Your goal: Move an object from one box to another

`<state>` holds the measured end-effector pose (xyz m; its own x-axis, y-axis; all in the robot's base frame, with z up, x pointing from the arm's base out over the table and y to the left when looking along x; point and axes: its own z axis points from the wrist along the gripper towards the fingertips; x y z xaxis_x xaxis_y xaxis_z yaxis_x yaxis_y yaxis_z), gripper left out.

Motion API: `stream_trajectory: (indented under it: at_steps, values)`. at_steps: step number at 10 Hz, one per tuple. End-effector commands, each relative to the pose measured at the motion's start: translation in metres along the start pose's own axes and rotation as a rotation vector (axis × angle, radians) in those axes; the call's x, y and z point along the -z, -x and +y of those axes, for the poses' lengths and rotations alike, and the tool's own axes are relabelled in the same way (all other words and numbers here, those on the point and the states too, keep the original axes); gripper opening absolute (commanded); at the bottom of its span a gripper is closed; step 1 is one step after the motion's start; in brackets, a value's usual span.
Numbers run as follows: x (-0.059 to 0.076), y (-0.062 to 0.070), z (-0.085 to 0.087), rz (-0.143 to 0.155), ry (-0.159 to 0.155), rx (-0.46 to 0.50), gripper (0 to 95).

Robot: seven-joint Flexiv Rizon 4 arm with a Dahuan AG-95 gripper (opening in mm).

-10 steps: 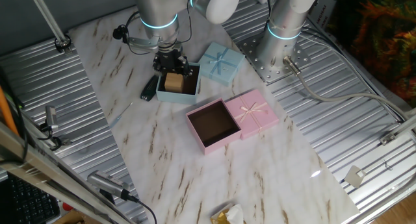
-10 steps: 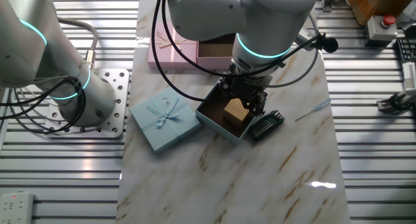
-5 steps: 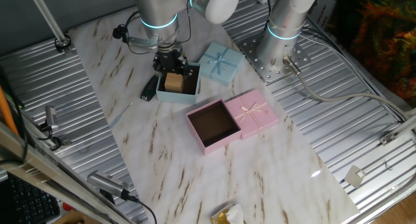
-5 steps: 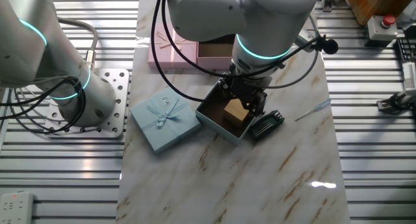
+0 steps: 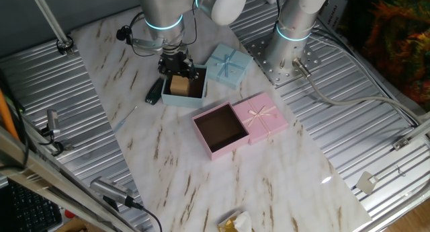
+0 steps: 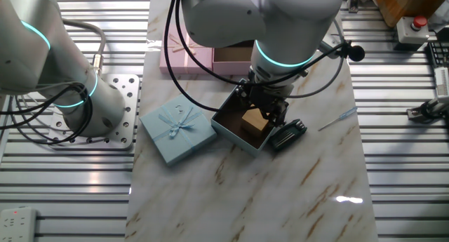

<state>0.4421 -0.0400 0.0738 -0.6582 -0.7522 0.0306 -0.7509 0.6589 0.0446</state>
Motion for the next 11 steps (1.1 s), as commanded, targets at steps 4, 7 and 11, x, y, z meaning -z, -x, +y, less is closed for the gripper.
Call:
stream_trajectory:
  at_steps: [4, 7, 11]
  values:
    - [-0.0019, -0.0002, 0.0026, -0.004, -0.005, -0.012, 76.0]
    - [-0.0031, -0.0003, 0.0032, -0.004, -0.005, -0.011, 76.0]
    - [-0.0065, -0.0004, 0.0020, -0.009, -0.004, -0.012, 76.0]
